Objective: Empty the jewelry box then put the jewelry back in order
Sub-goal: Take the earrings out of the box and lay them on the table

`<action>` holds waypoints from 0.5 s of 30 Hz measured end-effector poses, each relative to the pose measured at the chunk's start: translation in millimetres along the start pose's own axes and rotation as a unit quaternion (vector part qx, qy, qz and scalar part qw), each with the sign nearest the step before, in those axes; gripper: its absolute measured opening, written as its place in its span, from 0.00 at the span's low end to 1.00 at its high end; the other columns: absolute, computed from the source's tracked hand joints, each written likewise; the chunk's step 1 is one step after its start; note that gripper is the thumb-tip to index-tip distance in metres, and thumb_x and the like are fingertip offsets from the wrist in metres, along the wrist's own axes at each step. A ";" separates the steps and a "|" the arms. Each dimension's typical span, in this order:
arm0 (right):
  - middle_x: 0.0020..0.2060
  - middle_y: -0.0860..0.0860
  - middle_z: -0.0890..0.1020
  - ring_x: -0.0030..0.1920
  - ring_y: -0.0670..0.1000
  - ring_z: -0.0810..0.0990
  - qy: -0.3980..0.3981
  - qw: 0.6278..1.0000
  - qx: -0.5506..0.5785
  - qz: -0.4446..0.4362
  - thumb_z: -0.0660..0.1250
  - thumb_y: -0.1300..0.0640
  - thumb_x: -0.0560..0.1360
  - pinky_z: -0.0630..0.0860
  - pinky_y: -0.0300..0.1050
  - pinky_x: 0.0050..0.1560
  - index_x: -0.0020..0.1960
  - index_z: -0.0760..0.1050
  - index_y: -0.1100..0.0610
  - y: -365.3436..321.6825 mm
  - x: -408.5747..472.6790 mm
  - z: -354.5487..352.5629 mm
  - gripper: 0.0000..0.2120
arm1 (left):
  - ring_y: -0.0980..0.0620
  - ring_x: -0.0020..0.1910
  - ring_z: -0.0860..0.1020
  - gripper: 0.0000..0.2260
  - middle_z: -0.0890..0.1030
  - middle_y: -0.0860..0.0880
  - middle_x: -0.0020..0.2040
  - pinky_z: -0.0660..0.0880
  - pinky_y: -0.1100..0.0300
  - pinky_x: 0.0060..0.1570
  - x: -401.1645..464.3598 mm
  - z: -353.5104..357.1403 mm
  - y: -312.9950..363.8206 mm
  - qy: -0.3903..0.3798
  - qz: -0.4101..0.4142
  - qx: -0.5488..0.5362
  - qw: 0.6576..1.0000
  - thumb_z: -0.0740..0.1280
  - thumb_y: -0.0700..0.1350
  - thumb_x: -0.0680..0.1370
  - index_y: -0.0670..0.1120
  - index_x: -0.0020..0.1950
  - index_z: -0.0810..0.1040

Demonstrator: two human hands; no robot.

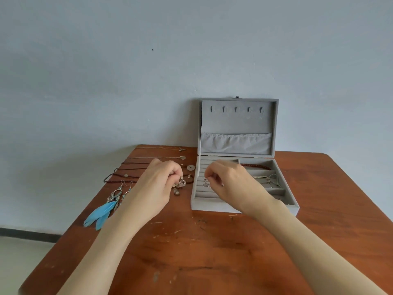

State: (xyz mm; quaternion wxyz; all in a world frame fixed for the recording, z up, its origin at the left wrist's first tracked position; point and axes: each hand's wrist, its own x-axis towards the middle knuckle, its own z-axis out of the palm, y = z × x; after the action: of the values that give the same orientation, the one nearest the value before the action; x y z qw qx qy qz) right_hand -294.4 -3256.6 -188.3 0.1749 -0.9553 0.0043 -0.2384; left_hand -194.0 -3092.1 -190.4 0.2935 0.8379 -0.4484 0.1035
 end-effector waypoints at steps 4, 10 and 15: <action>0.40 0.57 0.79 0.38 0.57 0.77 -0.023 0.991 -0.070 -0.112 0.63 0.66 0.74 0.74 0.48 0.37 0.46 0.77 0.63 -31.6 -0.5 -8.8 0.05 | 0.60 0.39 0.72 0.04 0.73 0.58 0.40 0.67 0.73 0.38 -25.8 -25.3 4.8 0.031 0.090 0.062 0.994 0.66 0.38 0.75 0.46 0.43 0.77; 0.45 0.54 0.77 0.46 0.56 0.75 -0.072 0.971 -0.169 -0.152 0.61 0.66 0.75 0.70 0.47 0.43 0.51 0.77 0.59 -50.5 4.7 -1.3 0.08 | 0.46 0.40 0.76 0.05 0.80 0.50 0.38 0.75 0.54 0.40 -43.7 -45.4 -15.8 0.027 0.118 0.138 0.983 0.71 0.33 0.71 0.42 0.40 0.80; 0.42 0.52 0.78 0.43 0.55 0.76 -0.075 0.969 -0.165 -0.169 0.65 0.67 0.73 0.69 0.45 0.43 0.48 0.78 0.57 -65.6 2.5 8.9 0.08 | 0.55 0.43 0.72 0.04 0.79 0.54 0.39 0.71 0.63 0.41 -58.1 -48.4 -28.4 0.021 0.124 0.077 0.989 0.70 0.36 0.72 0.45 0.41 0.80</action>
State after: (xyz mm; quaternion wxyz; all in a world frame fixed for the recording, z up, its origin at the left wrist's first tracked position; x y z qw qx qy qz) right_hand -293.1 -3192.4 -172.4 -0.0279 -0.9729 -0.1306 -0.1886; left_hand -200.0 -3011.6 -188.1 0.2227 0.7935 -0.5332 0.1912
